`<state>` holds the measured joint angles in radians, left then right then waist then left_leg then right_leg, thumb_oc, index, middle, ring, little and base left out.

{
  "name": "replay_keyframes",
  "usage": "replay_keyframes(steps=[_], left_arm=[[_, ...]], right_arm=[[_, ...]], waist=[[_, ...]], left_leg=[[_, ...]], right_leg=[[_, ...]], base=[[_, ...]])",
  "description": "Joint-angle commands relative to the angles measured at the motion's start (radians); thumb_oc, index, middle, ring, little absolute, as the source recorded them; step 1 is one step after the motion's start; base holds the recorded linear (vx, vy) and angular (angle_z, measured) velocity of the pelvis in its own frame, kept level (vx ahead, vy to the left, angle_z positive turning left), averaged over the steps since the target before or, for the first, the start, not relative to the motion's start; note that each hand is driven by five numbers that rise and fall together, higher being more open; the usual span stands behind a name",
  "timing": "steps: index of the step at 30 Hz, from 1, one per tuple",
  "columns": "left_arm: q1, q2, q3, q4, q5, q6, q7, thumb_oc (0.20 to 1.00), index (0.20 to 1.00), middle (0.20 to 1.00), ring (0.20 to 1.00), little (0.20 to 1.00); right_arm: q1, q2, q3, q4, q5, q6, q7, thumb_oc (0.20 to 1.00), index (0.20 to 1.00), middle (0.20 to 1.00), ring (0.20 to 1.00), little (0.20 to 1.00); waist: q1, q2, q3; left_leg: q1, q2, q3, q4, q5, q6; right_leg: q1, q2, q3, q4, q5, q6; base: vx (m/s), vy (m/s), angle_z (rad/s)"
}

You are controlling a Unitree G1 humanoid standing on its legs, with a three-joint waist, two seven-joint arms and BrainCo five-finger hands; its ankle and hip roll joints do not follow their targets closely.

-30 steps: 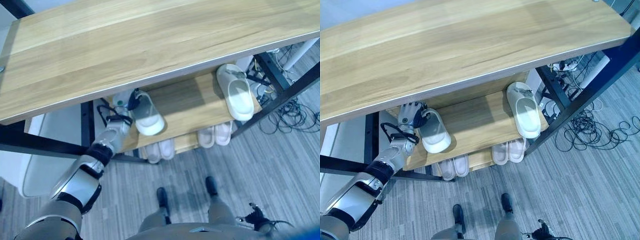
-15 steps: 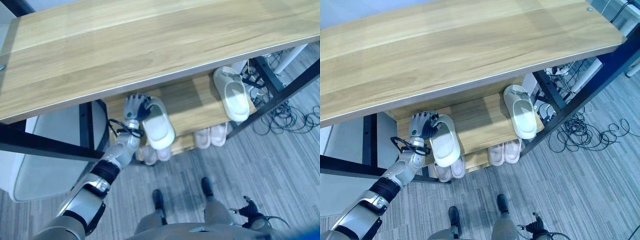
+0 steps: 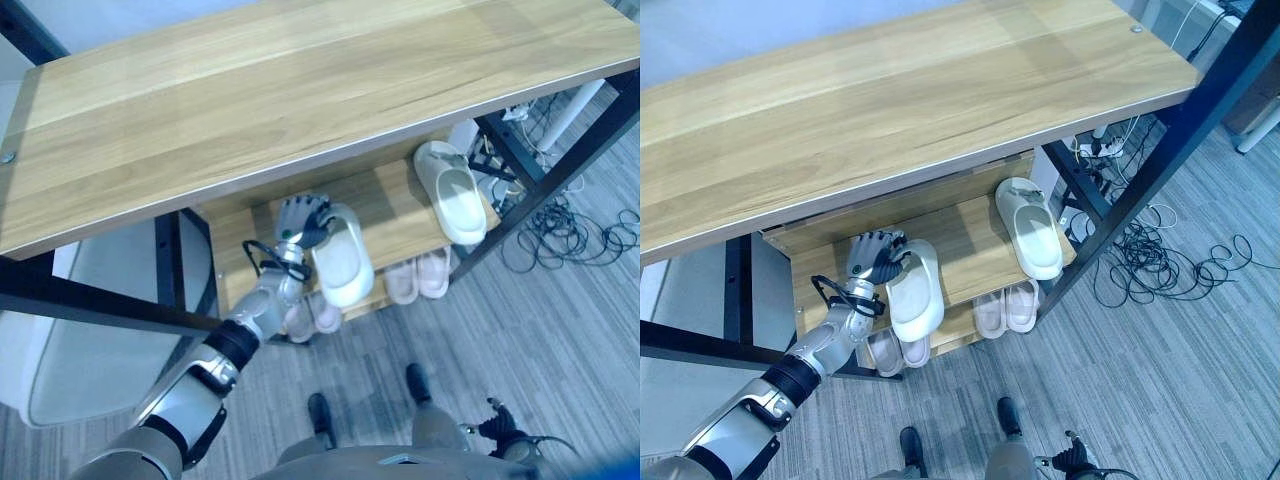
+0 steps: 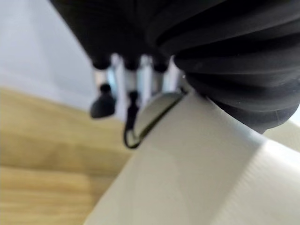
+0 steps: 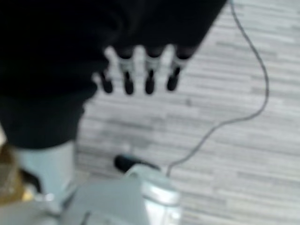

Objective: Arrange the slippers neatly on the shoe rack.

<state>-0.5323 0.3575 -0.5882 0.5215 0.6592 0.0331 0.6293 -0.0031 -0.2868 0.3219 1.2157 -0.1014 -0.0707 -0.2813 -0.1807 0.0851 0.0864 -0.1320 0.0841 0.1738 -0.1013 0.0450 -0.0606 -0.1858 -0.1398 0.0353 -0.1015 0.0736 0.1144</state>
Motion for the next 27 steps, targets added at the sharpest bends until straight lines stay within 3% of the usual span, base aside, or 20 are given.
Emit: replay_keyframes(steps=[1, 15, 27], left_arm=[[-0.228, -0.036, 0.041, 0.136, 0.026, 0.002, 0.012, 0.2, 0.2, 0.2, 0.2, 0.2], [-0.396, -0.072, -0.027, 0.323, 0.035, 0.046, 0.026, 0.2, 0.2, 0.2, 0.2, 0.2], [-0.447, -0.117, -0.034, 0.392, 0.002, 0.048, 0.031, 0.2, 0.2, 0.2, 0.2, 0.2]], right_arm=[[-0.046, -0.066, 0.004, 0.047, 0.027, -0.002, -0.011, 1.0, 1.0, 1.0, 1.0, 1.0], [-0.093, -0.091, 0.037, 0.064, 0.028, -0.007, -0.021, 1.0, 1.0, 1.0, 1.0, 1.0], [-0.113, -0.089, 0.049, 0.064, 0.046, -0.022, -0.027, 1.0, 1.0, 1.0, 1.0, 1.0]], waist=[[-0.014, 0.056, 0.021], [-0.036, 0.068, 0.036], [-0.055, 0.081, 0.048]], left_leg=[[0.01, 0.012, -0.028, 0.014, -0.043, -0.026], [-0.02, 0.028, -0.012, 0.014, -0.028, -0.036], [-0.023, 0.05, 0.018, 0.014, -0.018, -0.045]], right_leg=[[-0.016, 0.026, -0.023, 0.016, -0.049, 0.03], [-0.072, 0.036, -0.002, 0.03, -0.041, 0.03], [-0.109, 0.053, 0.023, 0.05, -0.045, 0.023]], base=[[0.0, -0.012, -0.14], [0.0, -0.031, -0.05], [0.01, -0.041, -0.08]])
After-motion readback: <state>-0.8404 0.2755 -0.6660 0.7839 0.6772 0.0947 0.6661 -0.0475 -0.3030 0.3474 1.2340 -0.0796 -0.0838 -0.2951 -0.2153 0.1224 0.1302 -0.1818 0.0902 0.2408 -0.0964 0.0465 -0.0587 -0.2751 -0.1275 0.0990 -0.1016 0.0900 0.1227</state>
